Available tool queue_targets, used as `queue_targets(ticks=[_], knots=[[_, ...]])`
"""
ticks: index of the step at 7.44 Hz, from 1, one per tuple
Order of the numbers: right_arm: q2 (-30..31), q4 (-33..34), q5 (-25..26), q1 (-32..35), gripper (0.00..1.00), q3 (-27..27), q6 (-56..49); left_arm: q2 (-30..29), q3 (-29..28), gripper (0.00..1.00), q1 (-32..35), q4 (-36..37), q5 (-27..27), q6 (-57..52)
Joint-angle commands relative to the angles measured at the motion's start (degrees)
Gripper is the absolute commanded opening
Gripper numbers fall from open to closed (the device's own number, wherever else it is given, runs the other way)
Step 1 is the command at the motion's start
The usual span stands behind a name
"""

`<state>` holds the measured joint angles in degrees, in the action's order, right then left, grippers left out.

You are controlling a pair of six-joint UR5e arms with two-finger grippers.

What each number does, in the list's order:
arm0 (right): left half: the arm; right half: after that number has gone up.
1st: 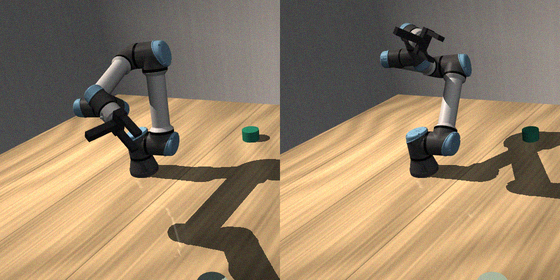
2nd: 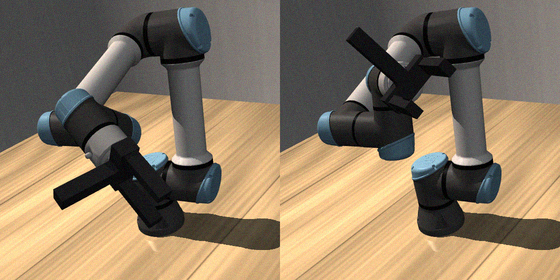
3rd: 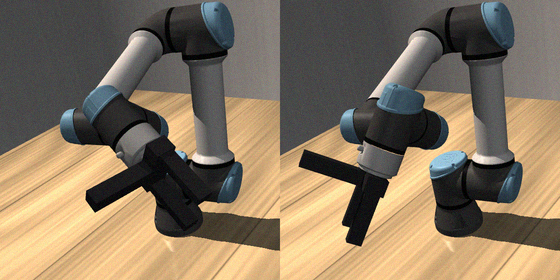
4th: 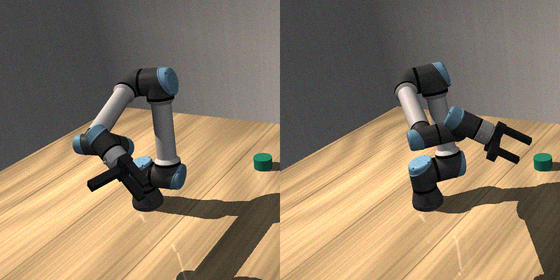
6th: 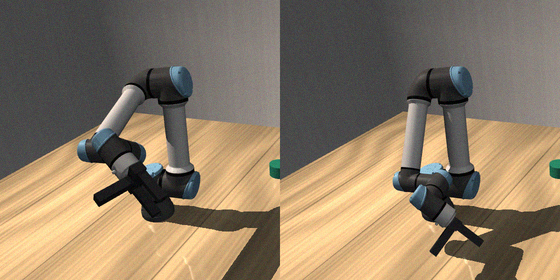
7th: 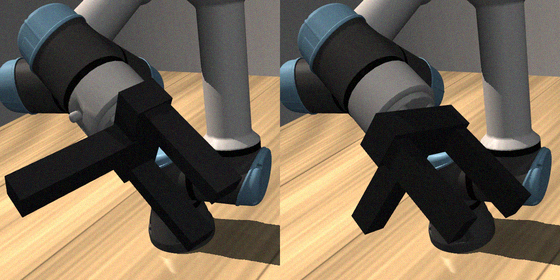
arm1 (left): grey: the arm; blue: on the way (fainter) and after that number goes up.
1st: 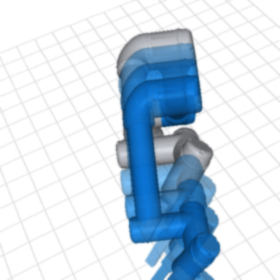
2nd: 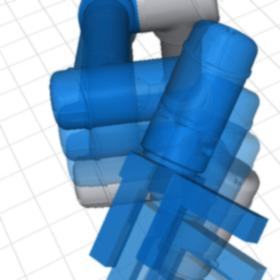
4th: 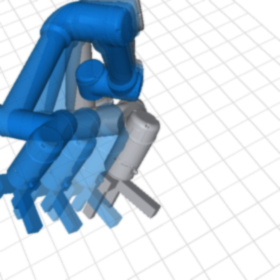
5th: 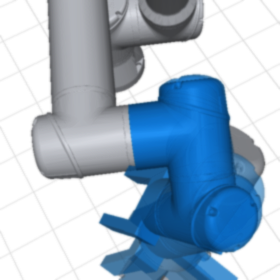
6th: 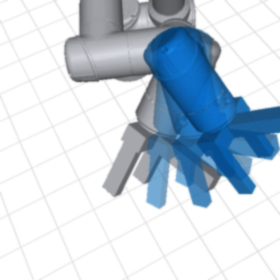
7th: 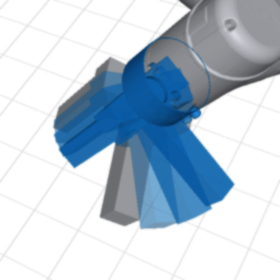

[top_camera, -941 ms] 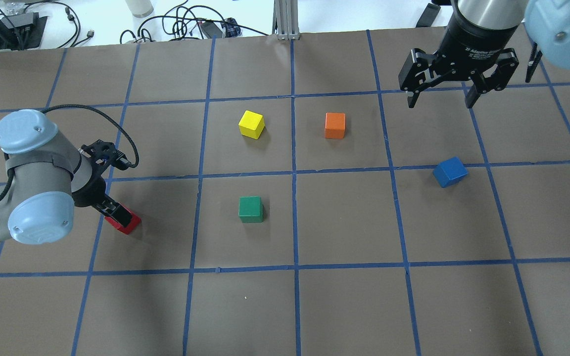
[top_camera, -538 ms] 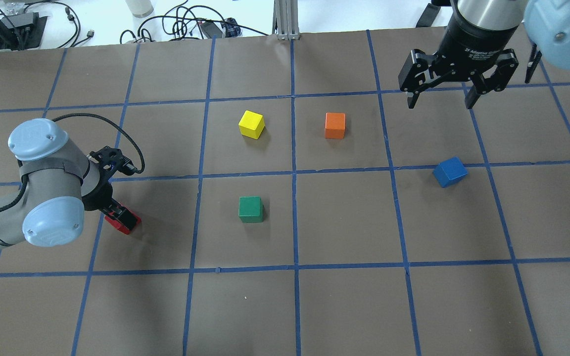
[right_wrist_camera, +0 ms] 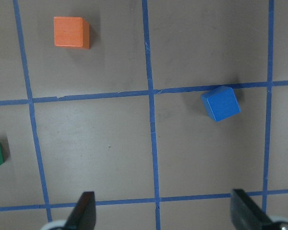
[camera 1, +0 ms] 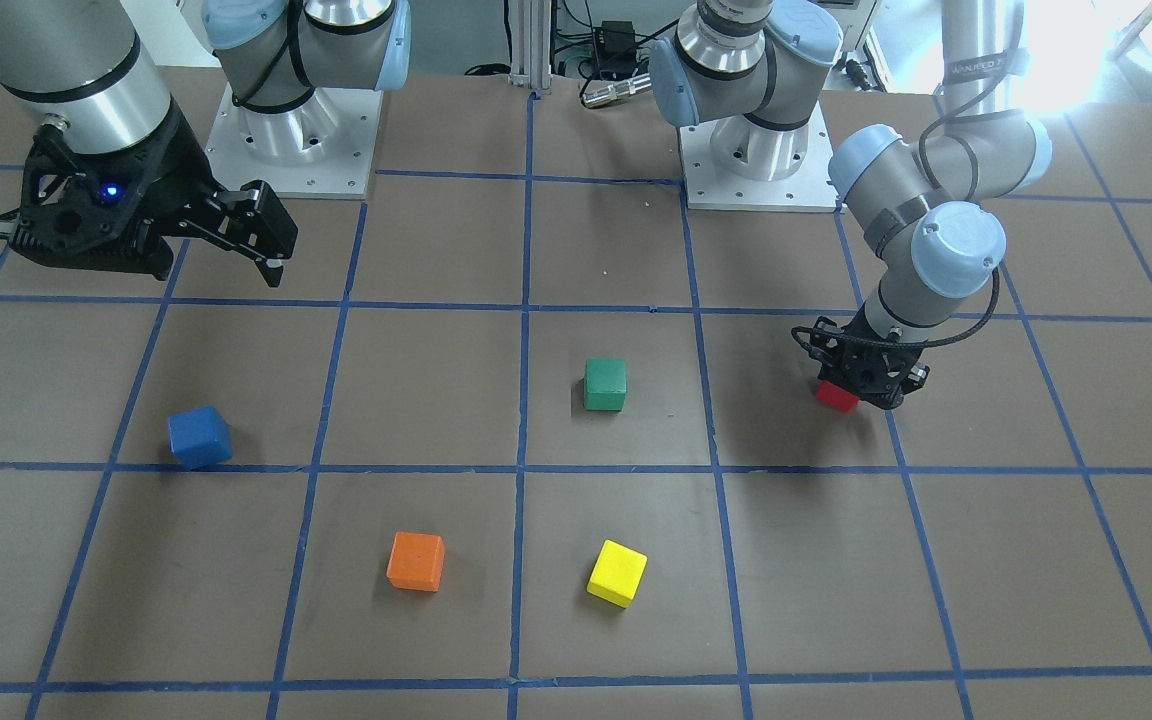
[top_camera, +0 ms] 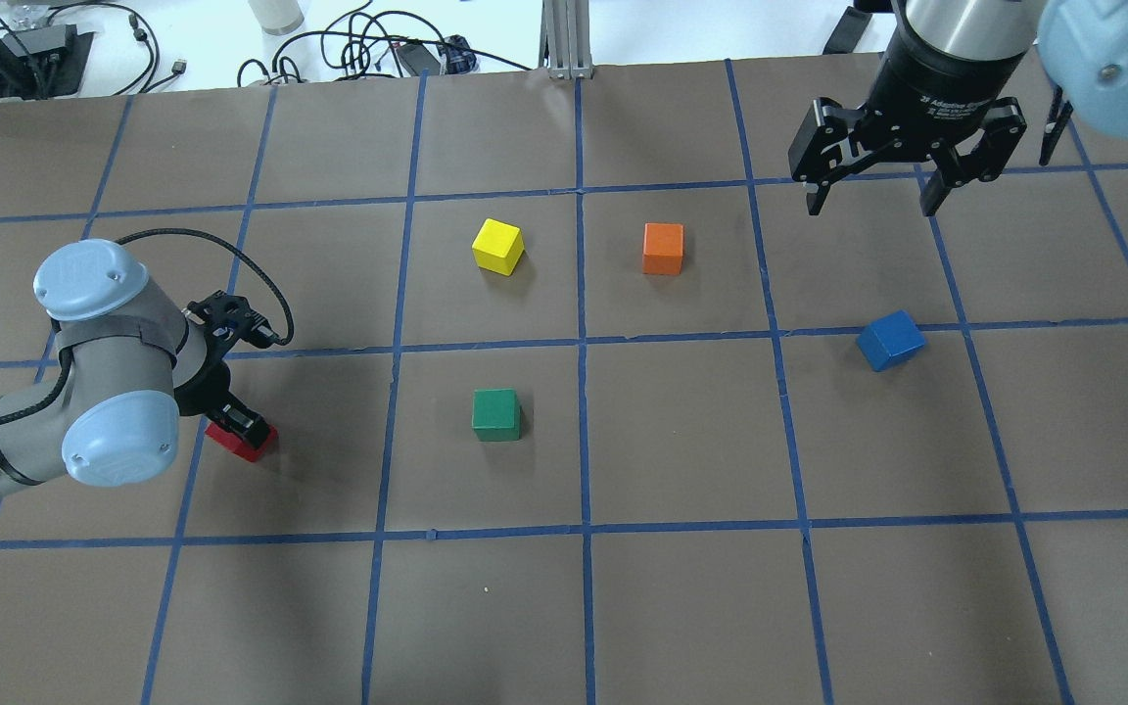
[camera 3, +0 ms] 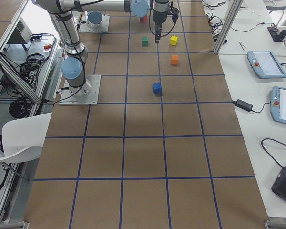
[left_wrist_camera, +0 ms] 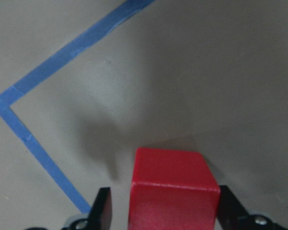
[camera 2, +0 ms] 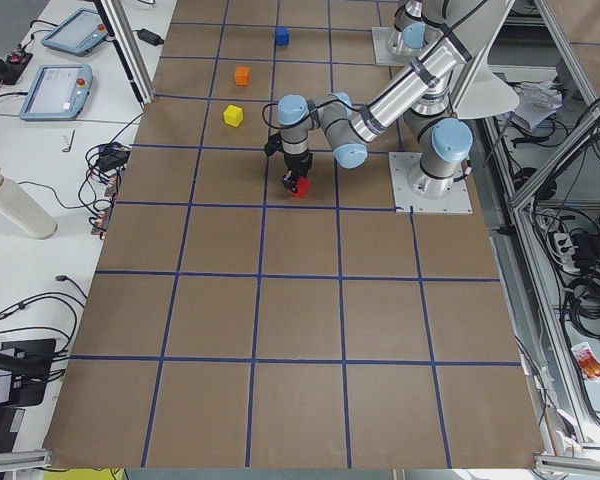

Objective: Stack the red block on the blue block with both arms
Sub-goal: 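Carry the red cube with the left gripper to the grid center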

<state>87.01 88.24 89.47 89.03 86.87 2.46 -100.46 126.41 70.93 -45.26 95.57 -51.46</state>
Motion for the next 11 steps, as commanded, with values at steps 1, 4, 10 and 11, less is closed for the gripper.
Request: queue_targets(ticks=[1,4,10,11], knots=[[0.0,0.0,0.0,0.0,1.00,0.0,0.0,1.8,-2.8,0.15,0.6,-0.3,0.2,2.0],[0.0,0.0,0.1,0.0,1.00,0.1,0.1,0.3,-18.8,0.14,12.0,-17.1,-0.4,28.4],[0.0,-0.1,0.1,0.0,1.00,-0.5,0.0,-10.6,-33.5,0.13,38.6,-20.1,-11.1,67.6],[0.0,-0.1,0.1,0.0,1.00,-0.5,0.1,-13.3,-34.9,0.13,41.7,-19.1,-11.1,71.0]])
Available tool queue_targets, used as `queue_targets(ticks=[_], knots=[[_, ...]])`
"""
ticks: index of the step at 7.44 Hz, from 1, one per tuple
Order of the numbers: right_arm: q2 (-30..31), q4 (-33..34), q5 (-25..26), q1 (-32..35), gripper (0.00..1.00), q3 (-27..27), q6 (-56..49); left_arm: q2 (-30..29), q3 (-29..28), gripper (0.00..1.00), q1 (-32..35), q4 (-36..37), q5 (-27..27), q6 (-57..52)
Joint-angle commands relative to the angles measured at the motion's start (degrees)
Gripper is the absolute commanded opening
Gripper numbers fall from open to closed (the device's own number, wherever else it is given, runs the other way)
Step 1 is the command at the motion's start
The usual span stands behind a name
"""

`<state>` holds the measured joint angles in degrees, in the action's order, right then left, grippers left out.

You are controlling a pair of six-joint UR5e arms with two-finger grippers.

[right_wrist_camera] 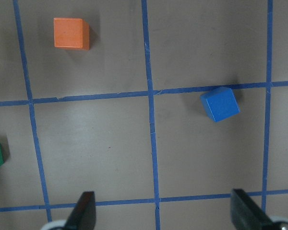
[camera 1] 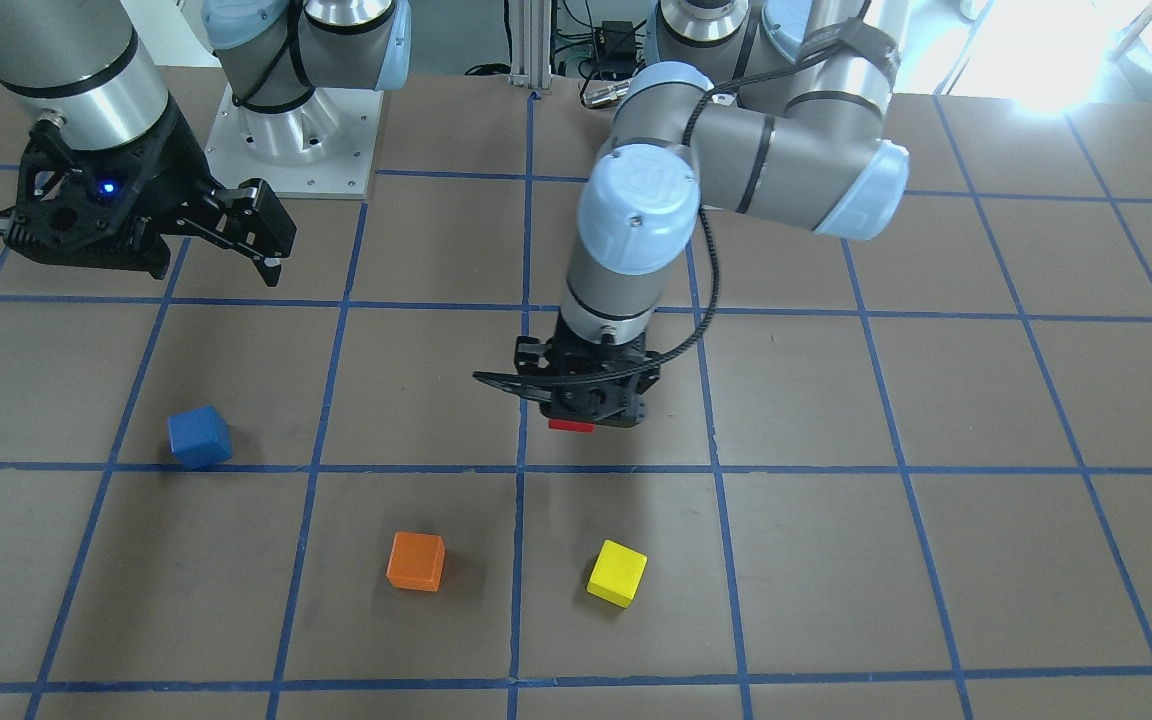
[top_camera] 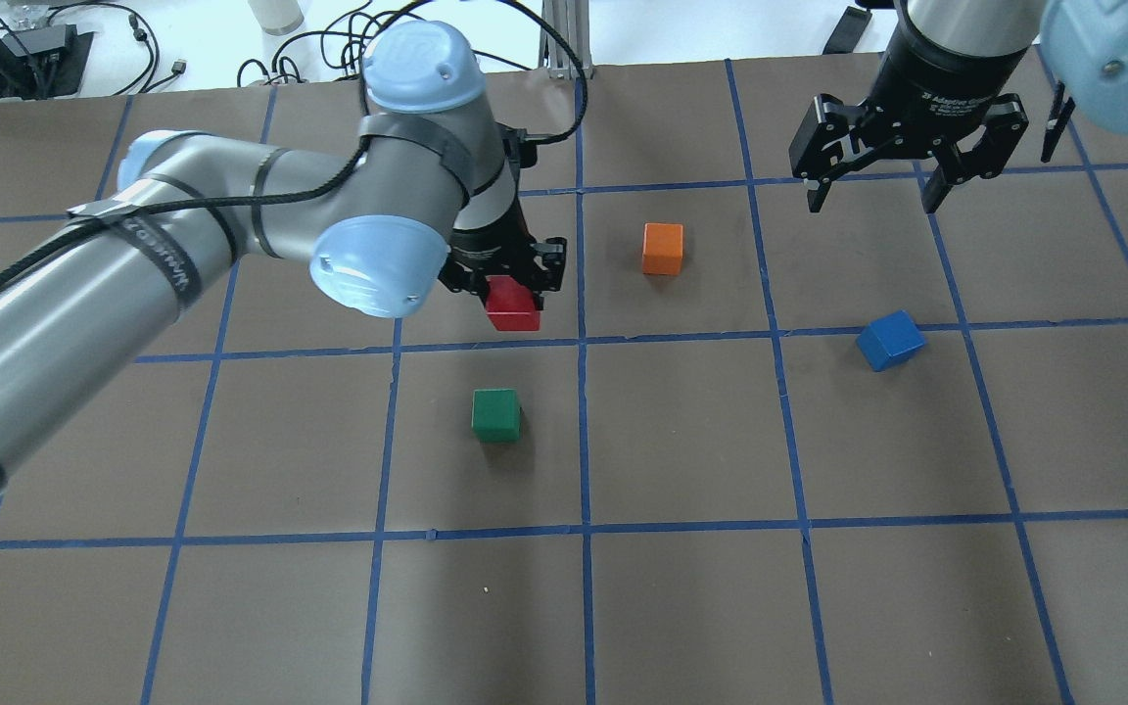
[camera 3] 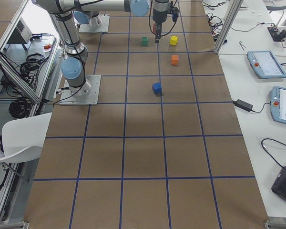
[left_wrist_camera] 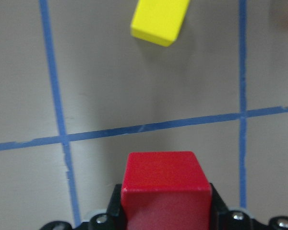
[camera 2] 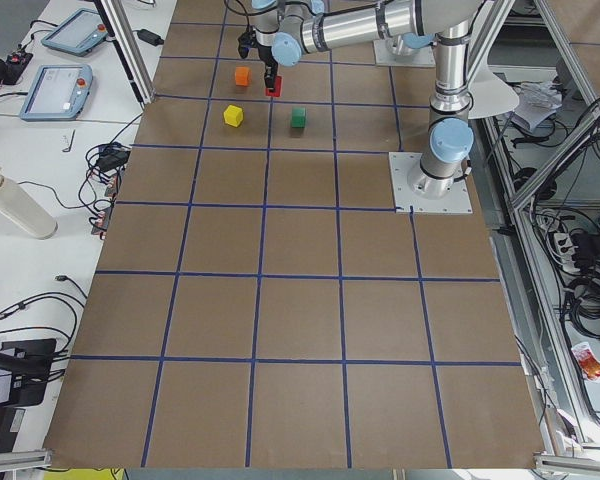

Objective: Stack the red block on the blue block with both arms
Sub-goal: 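Carry the red cube with the left gripper to the grid center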

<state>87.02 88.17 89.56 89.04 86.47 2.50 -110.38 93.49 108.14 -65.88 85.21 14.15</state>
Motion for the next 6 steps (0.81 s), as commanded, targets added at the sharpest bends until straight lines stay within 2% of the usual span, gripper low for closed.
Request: queue_targets(ticks=[1,3,4,5,6], knots=[[0.0,0.1,0.0,0.0,1.00,-0.2,0.0,-6.1,-2.9,0.13,6.6,2.6,-0.7,8.1],[0.0,0.0,0.0,0.0,1.00,-0.2,0.0,-10.2,-2.9,0.14,8.2,6.0,-0.3,10.9],[0.0,0.0,0.0,0.0,1.00,-0.1,0.0,-11.2,-2.8,0.18,8.4,7.2,-0.1,11.1],[0.0,0.1,0.0,0.0,1.00,-0.2,0.0,-12.0,-2.8,0.34,8.6,7.3,-0.1,11.1],[0.0,0.0,0.0,0.0,1.00,-0.1,0.0,-12.2,-2.6,0.66,8.7,7.3,0.0,11.3]])
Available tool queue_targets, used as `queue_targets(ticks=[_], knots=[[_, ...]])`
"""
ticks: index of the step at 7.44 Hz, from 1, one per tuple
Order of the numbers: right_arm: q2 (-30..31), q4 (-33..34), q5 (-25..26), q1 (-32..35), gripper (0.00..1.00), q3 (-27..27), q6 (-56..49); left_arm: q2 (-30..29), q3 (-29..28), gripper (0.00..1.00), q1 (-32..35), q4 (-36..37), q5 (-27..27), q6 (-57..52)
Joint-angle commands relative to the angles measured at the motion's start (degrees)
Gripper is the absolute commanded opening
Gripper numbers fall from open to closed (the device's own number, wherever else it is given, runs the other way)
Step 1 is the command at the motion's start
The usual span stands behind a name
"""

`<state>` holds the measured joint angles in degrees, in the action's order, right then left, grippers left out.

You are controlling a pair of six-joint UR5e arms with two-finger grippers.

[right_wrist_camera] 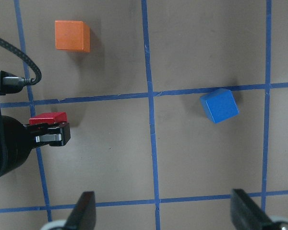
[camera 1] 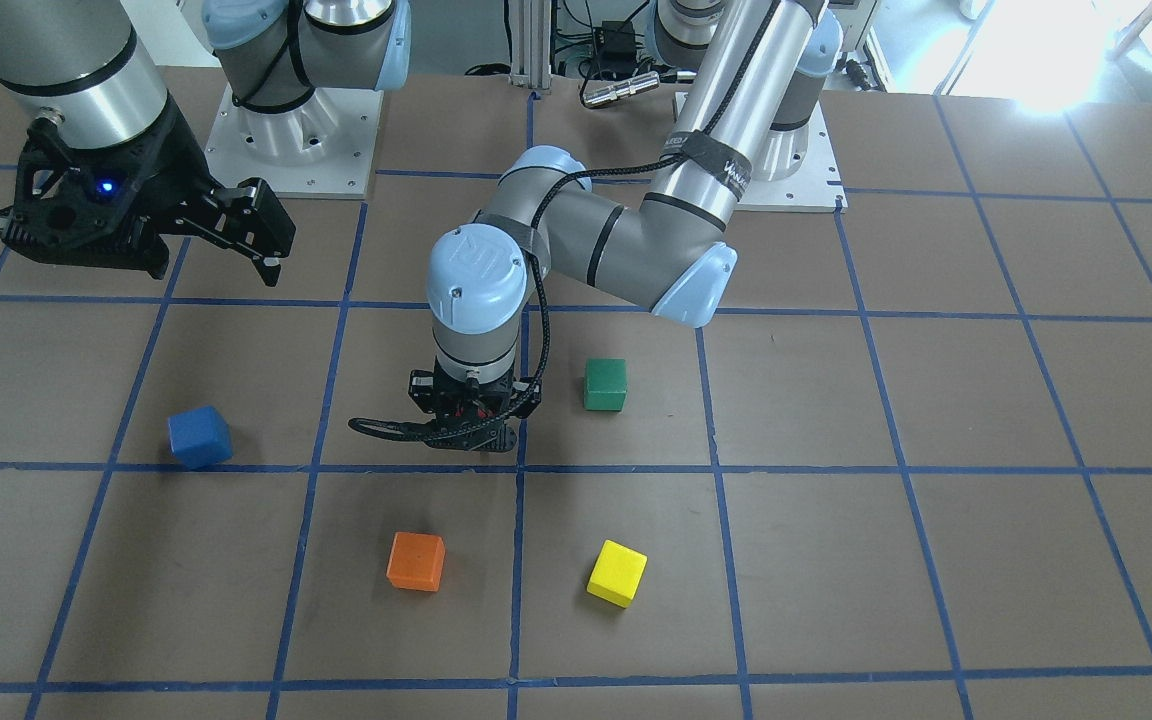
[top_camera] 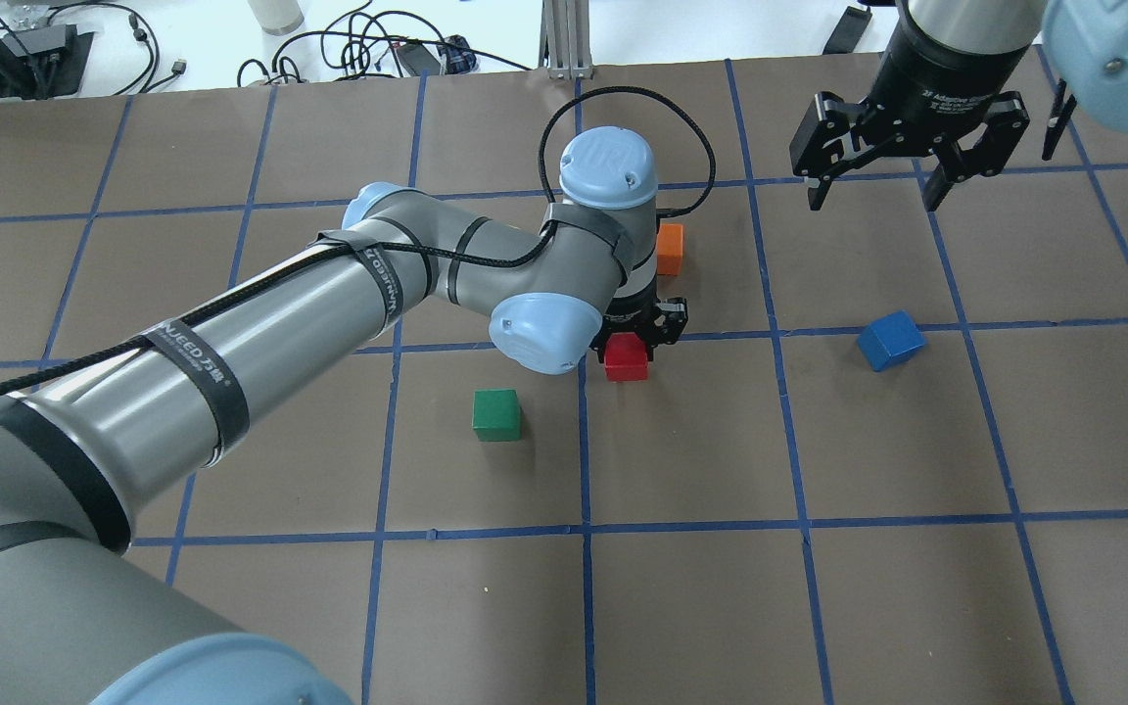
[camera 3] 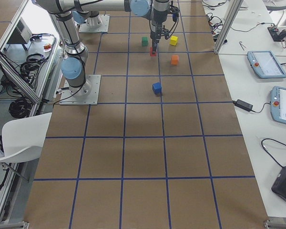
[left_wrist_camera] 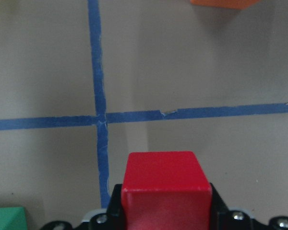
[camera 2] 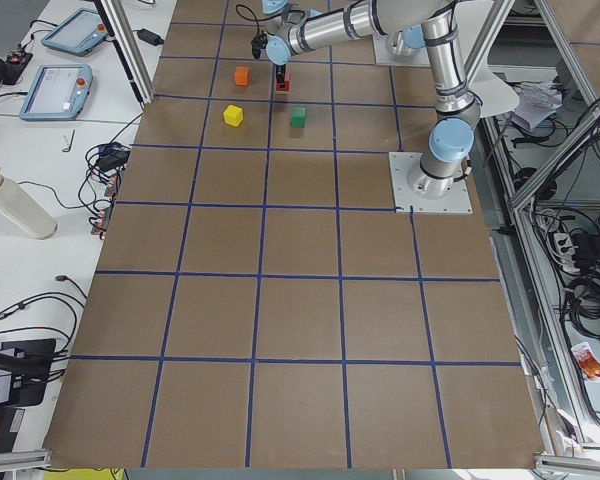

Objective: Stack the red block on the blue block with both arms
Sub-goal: 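Carry the red cube with the left gripper to the grid center, then raise the left gripper away while the right gripper moves toward the blue cube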

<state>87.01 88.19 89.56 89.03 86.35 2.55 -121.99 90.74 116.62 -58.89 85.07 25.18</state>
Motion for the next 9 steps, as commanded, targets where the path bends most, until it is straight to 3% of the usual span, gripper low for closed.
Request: queue_targets(ticks=[1,2,4,8,9], knots=[[0.0,0.0,0.0,0.0,1.00,0.0,0.0,-0.5,0.4,0.94,0.3,0.2,0.2,0.3],[0.0,0.0,0.0,0.0,1.00,0.0,0.0,0.6,-0.1,1.00,0.1,0.0,0.2,0.0],[-0.1,0.0,0.1,0.0,1.00,0.7,-0.2,4.4,-1.0,1.00,-1.3,-1.3,3.1,-0.5],[-0.3,0.5,0.0,-0.8,1.00,3.8,-5.8,13.5,-8.6,1.00,-14.7,-20.9,4.0,-12.1],[-0.4,6.3,-0.1,-1.3,1.00,7.7,-6.0,15.8,-9.4,1.00,-17.6,-22.0,3.4,-13.5]])
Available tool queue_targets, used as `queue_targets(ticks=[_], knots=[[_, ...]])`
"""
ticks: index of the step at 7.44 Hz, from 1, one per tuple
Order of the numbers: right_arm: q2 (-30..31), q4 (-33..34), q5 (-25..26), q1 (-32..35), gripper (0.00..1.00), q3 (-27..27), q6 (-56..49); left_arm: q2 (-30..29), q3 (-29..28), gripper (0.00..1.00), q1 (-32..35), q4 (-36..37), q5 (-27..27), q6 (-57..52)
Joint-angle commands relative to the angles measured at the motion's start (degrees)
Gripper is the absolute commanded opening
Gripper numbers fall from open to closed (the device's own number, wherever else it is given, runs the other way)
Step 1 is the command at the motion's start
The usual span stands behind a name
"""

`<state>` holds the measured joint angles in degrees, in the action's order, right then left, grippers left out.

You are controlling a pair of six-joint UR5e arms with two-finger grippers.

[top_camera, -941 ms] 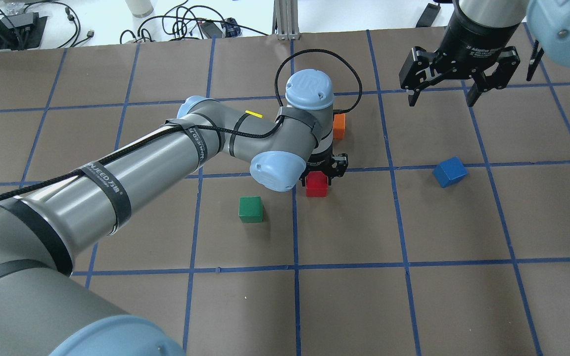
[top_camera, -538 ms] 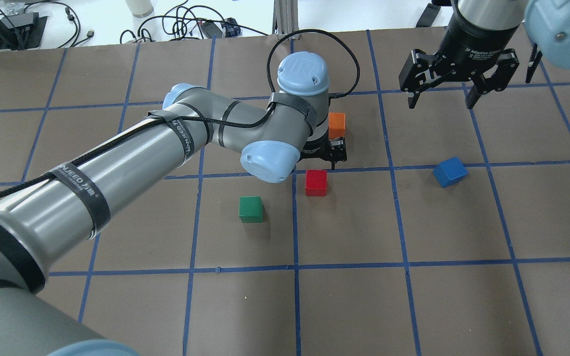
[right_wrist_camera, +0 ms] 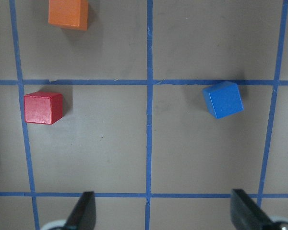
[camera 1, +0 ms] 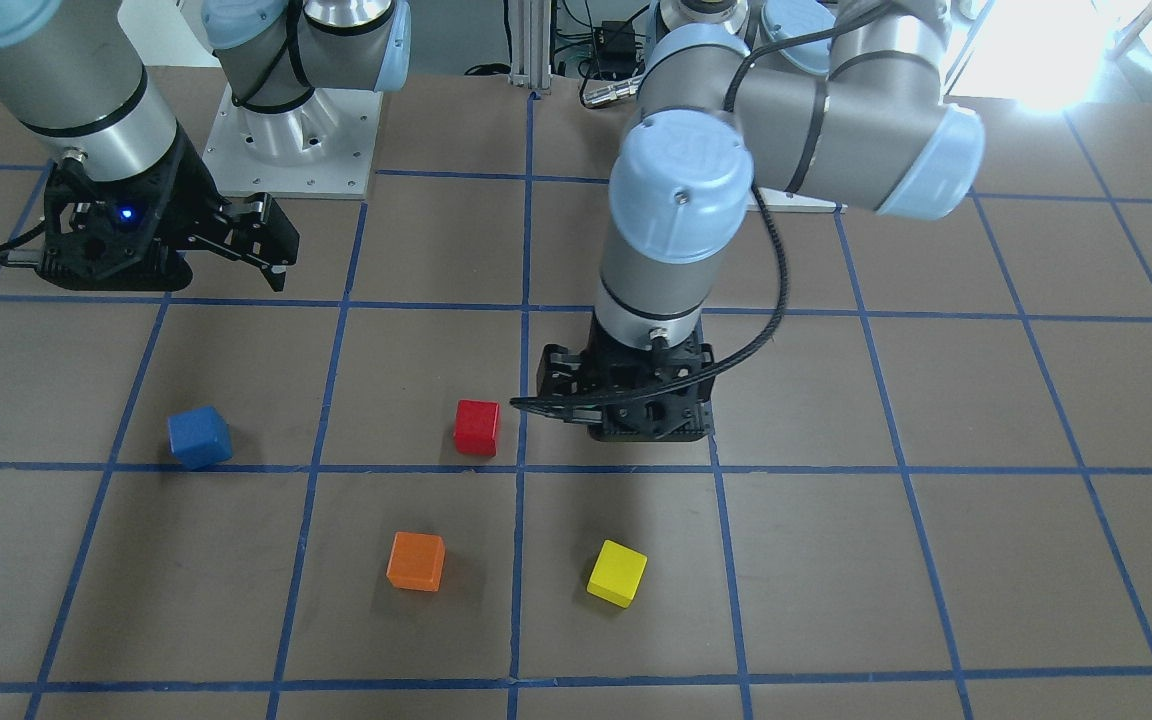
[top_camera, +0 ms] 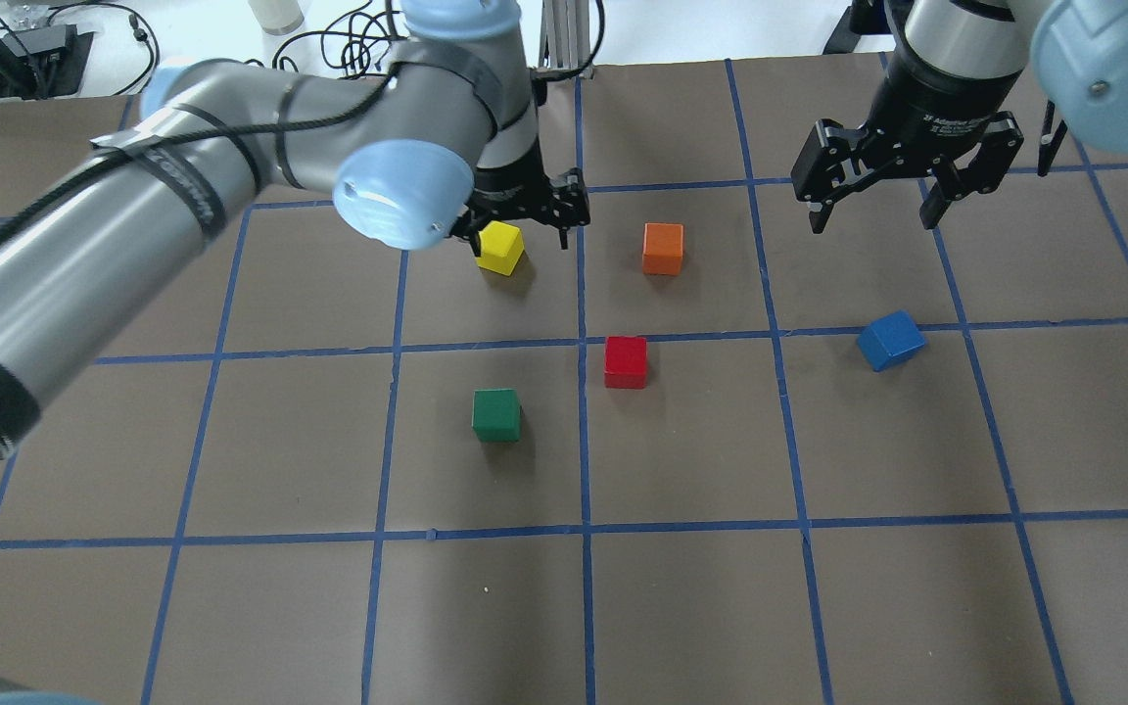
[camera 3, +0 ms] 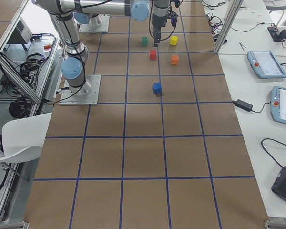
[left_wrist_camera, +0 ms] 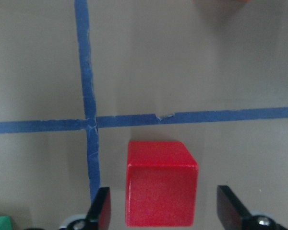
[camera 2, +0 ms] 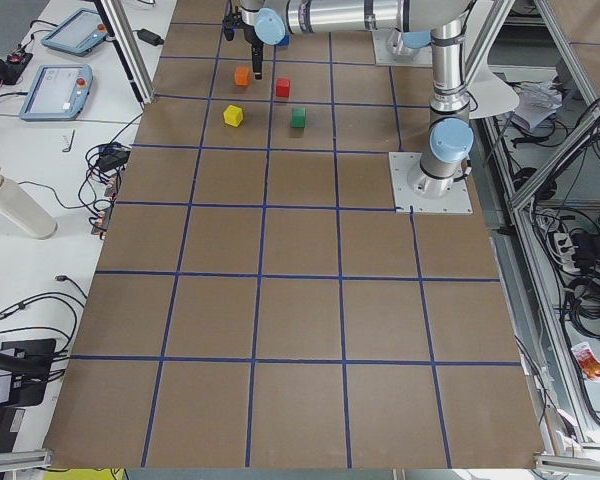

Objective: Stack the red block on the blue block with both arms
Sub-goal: 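Raise the left gripper away while the right gripper moves toward the blue cube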

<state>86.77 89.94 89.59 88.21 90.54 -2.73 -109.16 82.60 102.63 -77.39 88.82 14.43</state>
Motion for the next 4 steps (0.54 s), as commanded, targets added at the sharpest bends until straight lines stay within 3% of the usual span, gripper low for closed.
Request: queue_targets(ticks=[1,4], knots=[[0.0,13.8,0.1,-1.5,1.00,10.2,-3.0,4.7,-2.3,1.00,-7.0,-7.6,-1.3,-5.9],[0.0,37.1,2.7,-9.2,1.00,28.9,-15.6,8.3,-3.6,1.00,-14.1,-14.1,-1.8,-14.3]])
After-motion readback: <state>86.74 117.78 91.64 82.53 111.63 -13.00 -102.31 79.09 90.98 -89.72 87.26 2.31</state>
